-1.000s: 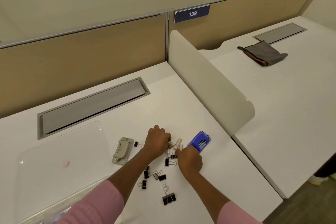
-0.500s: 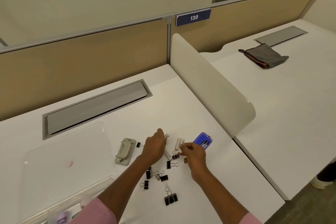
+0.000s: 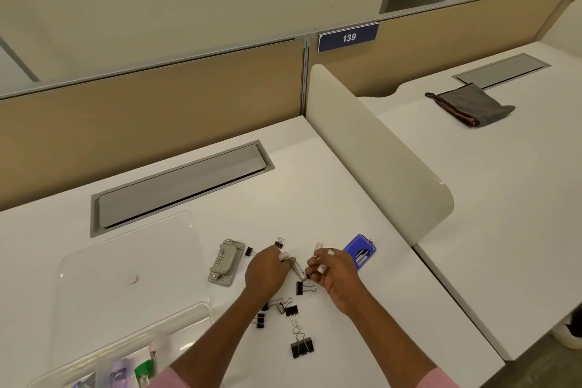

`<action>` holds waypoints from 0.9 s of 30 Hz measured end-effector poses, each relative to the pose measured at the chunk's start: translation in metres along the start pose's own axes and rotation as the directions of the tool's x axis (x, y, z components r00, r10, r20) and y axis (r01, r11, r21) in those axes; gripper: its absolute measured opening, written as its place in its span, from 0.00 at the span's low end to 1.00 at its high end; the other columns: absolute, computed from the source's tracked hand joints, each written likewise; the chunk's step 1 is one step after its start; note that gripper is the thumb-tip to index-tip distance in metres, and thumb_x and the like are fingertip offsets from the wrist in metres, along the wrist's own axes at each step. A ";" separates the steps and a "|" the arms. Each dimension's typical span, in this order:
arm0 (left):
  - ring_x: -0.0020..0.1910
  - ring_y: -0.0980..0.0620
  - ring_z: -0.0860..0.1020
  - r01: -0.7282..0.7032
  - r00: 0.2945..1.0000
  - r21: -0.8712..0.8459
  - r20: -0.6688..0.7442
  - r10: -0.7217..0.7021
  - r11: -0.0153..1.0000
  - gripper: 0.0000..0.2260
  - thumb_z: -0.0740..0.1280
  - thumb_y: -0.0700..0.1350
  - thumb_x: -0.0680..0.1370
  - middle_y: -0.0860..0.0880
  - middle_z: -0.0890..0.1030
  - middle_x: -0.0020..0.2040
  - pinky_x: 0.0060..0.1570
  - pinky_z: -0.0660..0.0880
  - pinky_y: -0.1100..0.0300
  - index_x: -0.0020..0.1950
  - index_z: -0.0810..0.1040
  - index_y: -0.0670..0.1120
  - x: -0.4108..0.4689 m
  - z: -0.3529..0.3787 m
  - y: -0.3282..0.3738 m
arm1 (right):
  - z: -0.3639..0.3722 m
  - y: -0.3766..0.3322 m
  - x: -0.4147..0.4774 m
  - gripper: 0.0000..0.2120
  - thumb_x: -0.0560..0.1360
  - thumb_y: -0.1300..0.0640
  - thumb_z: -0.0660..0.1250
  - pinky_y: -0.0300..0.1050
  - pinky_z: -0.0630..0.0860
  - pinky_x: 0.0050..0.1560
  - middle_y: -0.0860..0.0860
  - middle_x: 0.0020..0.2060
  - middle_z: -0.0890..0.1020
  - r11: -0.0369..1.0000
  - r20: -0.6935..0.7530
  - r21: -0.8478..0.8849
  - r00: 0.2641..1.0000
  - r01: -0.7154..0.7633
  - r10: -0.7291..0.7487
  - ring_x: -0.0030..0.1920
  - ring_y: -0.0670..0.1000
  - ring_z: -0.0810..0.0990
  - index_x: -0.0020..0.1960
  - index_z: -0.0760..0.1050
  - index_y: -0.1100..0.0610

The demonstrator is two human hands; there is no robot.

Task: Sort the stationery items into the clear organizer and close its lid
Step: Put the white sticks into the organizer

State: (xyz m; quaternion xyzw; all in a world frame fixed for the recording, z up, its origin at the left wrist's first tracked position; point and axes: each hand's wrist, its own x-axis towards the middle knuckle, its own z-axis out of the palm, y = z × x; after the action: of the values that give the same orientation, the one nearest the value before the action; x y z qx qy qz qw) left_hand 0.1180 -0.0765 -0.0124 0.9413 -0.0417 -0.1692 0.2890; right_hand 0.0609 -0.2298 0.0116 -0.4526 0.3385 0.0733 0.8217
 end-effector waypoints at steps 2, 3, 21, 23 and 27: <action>0.33 0.52 0.71 0.047 0.999 -0.006 0.003 -0.047 0.999 0.18 0.67 0.56 0.74 0.53 0.70 0.31 0.33 0.65 0.57 0.32 0.63 0.49 -0.002 0.005 0.005 | 0.003 0.001 0.007 0.07 0.76 0.68 0.62 0.42 0.74 0.29 0.57 0.31 0.79 0.982 -0.130 -0.190 0.991 0.016 -0.042 0.28 0.51 0.77 0.41 0.75 0.64; 0.34 0.52 0.72 0.071 0.997 -0.023 0.002 -0.071 0.997 0.18 0.68 0.57 0.73 0.53 0.71 0.32 0.33 0.65 0.58 0.32 0.64 0.49 -0.003 0.008 0.007 | 0.004 0.003 0.011 0.08 0.76 0.66 0.63 0.41 0.73 0.27 0.56 0.30 0.79 0.958 -0.190 -0.287 0.979 0.020 -0.078 0.26 0.50 0.77 0.39 0.75 0.63; 0.39 0.52 0.77 0.124 0.986 0.081 0.101 -0.132 0.989 0.08 0.65 0.42 0.66 0.52 0.80 0.48 0.35 0.72 0.60 0.35 0.68 0.54 0.003 0.013 0.034 | 0.017 0.024 0.047 0.10 0.76 0.52 0.67 0.42 0.70 0.33 0.55 0.40 0.82 0.425 -0.306 -0.897 0.867 -0.123 -0.394 0.38 0.50 0.78 0.46 0.75 0.60; 0.40 0.48 0.78 0.110 0.989 0.044 0.090 -0.113 0.993 0.04 0.64 0.40 0.66 0.46 0.82 0.50 0.35 0.67 0.60 0.35 0.71 0.49 0.004 0.011 0.032 | 0.018 0.022 0.047 0.09 0.75 0.52 0.67 0.41 0.69 0.31 0.54 0.36 0.80 0.430 -0.299 -0.895 0.875 -0.119 -0.381 0.37 0.50 0.77 0.45 0.74 0.59; 0.32 0.46 0.75 0.142 0.989 -0.162 0.065 -0.133 0.977 0.08 0.68 0.40 0.65 0.43 0.74 0.33 0.34 0.65 0.59 0.39 0.70 0.42 0.001 0.004 0.027 | 0.022 0.012 0.044 0.11 0.73 0.52 0.67 0.40 0.68 0.28 0.51 0.29 0.75 0.547 -0.300 -0.835 0.884 -0.062 -0.358 0.29 0.48 0.74 0.37 0.70 0.58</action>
State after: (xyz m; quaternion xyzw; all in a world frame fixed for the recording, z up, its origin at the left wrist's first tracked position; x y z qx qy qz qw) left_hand 0.1179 -0.1013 -0.0009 0.9097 0.0300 -0.2170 0.3528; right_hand 0.0999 -0.2139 -0.0157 -0.8154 0.3985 0.0477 0.4173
